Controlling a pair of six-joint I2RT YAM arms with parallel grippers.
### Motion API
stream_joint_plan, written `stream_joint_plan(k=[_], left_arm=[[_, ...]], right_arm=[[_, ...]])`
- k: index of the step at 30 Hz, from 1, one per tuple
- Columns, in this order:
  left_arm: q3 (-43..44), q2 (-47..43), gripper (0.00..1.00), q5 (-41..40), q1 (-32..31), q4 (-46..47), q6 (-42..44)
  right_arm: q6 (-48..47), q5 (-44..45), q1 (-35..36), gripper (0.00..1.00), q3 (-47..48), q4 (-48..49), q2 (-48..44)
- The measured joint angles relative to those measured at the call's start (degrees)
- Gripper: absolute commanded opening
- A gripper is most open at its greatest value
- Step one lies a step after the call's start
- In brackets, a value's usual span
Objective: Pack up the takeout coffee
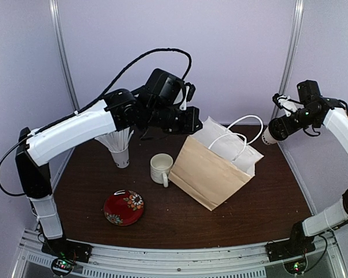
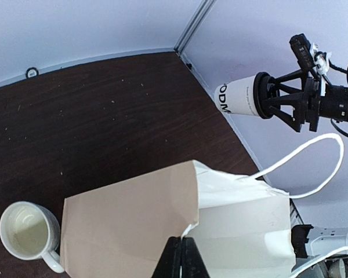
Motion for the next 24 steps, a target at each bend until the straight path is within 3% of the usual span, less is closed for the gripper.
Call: stream_joint_plan(k=[7, 13, 16, 20, 24], left_arm=[[-16.1, -8.7, 0.0, -6.1, -1.4, 5.6, -10.1], [-22.6, -10.7, 0.0, -7.3, -1.5, 8.8, -15.8], [-23.8, -12.3, 0.24, -7.4, -2.3, 8.9, -16.5], [-23.3, -14.9, 0.45, -7.1, -3.3, 7.8, -14.2], [-18.8, -15.7, 0.7, -6.9, -3.5, 4.5, -3.1]], right_arm=[[0.3, -1.4, 0.0, 0.53, 0.0, 0.5, 0.0], [0.5, -2.5, 0.0, 0.53, -0.3, 1.0, 0.0], [0.5, -2.6, 0.0, 0.52, -0.6, 1.0, 0.0], [0.4, -2.7, 0.0, 0.52, -0.7, 1.0, 0.0], [0.3, -3.7, 0.0, 0.52, -0.2, 0.0, 0.0]])
